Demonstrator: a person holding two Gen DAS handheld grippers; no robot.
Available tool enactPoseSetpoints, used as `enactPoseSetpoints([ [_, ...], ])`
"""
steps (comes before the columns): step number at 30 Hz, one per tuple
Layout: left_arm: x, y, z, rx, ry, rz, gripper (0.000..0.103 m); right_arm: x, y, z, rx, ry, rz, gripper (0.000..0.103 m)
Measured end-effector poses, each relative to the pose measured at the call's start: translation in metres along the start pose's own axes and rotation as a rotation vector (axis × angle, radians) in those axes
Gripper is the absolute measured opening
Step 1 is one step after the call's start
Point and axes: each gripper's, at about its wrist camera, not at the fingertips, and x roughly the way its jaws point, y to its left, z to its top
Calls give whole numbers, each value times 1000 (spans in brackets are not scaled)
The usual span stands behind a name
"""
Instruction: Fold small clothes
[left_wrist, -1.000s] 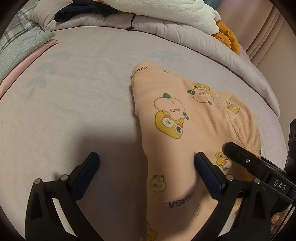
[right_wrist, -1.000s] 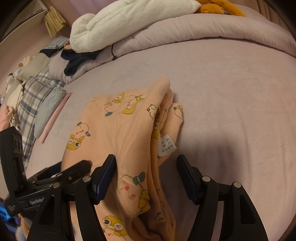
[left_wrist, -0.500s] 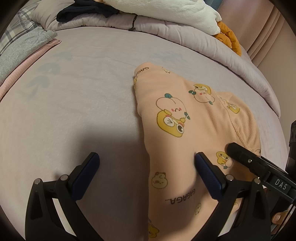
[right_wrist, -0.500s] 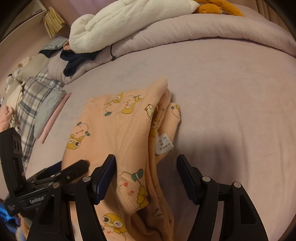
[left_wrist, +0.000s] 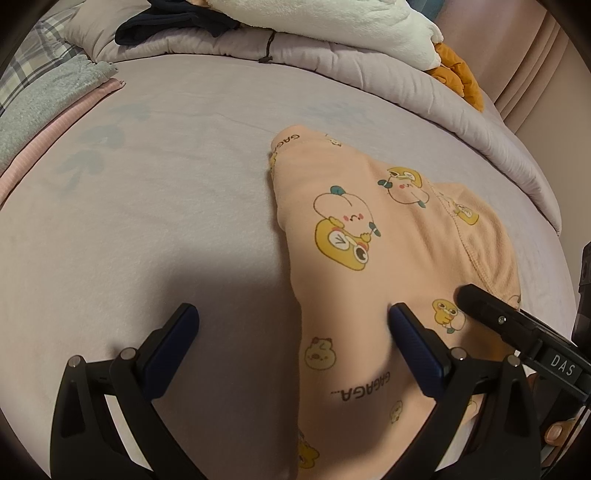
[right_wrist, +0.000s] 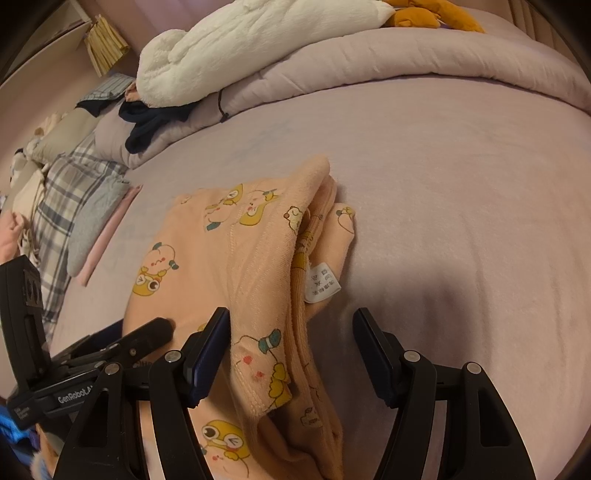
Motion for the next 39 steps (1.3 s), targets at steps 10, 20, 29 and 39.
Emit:
enactPoseSetpoints([
  [10, -3, 3, 0, 2, -3, 4, 102, -2, -2, -1, 3, 0, -1, 67],
  [20, -5, 4, 0, 2, -3, 4, 102, -4, -3, -2, 8, -1, -2, 67],
  [29, -7, 5, -1, 2, -4, 6, 102, -6, -4, -4, 13, -2, -4, 68],
  [39, -9, 6, -1, 4, -4, 9, 102, -9, -4, -6, 17, 1, -9, 67],
])
